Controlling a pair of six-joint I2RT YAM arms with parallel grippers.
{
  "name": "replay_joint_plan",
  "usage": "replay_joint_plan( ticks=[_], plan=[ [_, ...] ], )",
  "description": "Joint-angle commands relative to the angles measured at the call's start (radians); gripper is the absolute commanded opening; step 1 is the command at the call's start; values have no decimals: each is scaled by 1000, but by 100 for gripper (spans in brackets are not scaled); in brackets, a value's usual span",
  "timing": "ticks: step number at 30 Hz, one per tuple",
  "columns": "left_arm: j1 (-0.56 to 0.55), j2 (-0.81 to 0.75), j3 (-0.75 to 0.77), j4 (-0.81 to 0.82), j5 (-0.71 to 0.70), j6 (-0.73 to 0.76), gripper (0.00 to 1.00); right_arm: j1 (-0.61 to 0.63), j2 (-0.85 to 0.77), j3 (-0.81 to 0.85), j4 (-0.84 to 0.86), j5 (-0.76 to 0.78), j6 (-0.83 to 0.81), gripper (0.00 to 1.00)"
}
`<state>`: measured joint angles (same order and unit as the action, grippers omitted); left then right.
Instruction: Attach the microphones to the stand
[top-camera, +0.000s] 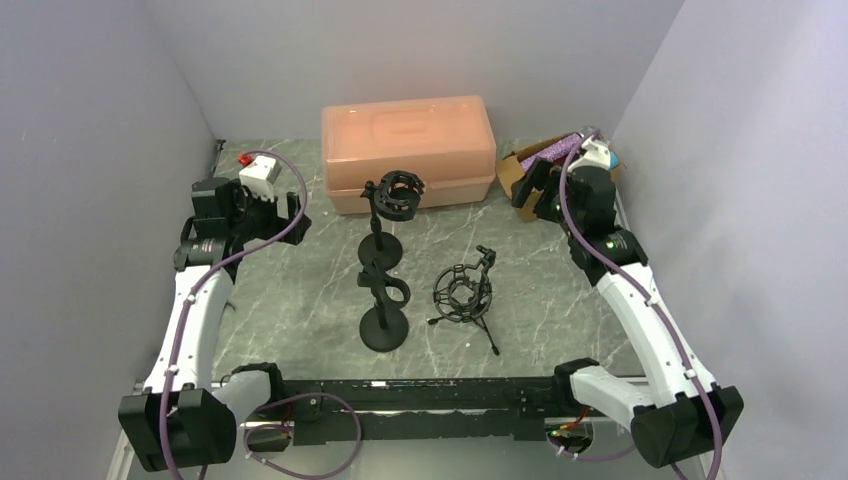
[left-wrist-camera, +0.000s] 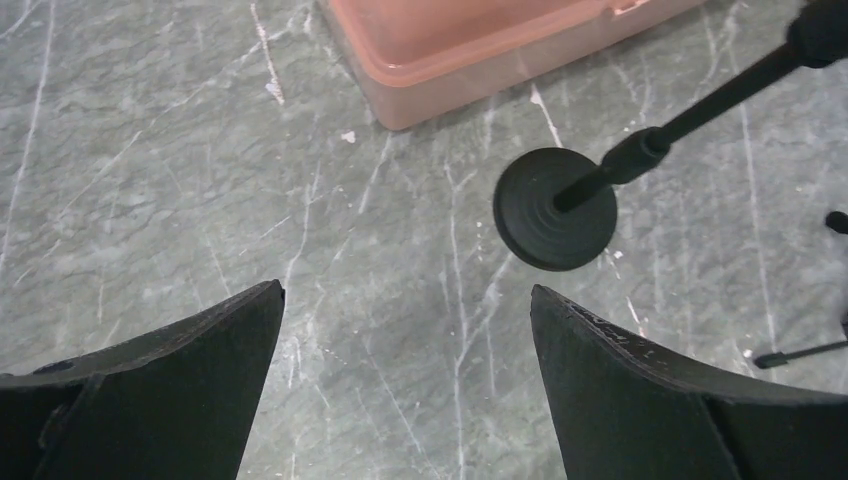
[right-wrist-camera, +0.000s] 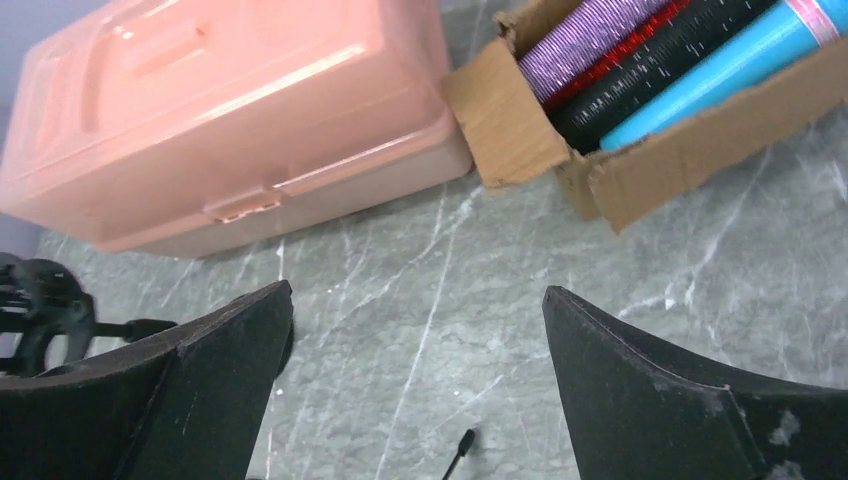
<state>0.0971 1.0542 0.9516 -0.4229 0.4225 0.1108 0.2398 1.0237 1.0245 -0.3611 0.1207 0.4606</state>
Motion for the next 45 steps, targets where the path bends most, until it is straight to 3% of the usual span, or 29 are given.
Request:
replay_joint_plan(
  ticks=[1,7,15,25,33,37,43,45],
  plan=[
    [2,-27,45,-50,111,15,99,46,51,146,-127,-1,-70,100],
    [-69,81,152,-71,310,55,99,86,78,231,-208,6,-116,100],
    [-234,248,291,1,351,77,99,88,43,358,-394,-36,-185,100],
    [-289,346,292,84,448,132,99,88,2,477,-643,-282,-221,100],
    [-334,410,266,236,435,144,99,88,6,553,-741,-440,-194,100],
    [-341,427,252,276,463,179,80,90,-5,493,-718,-498,-157,100],
    [-343,405,197,346,459,173,28,116,-11,458,-692,-563,-133,97],
    [-343,397,185,352,461,168,22,133,-6,450,-678,-565,-124,94]
  ],
)
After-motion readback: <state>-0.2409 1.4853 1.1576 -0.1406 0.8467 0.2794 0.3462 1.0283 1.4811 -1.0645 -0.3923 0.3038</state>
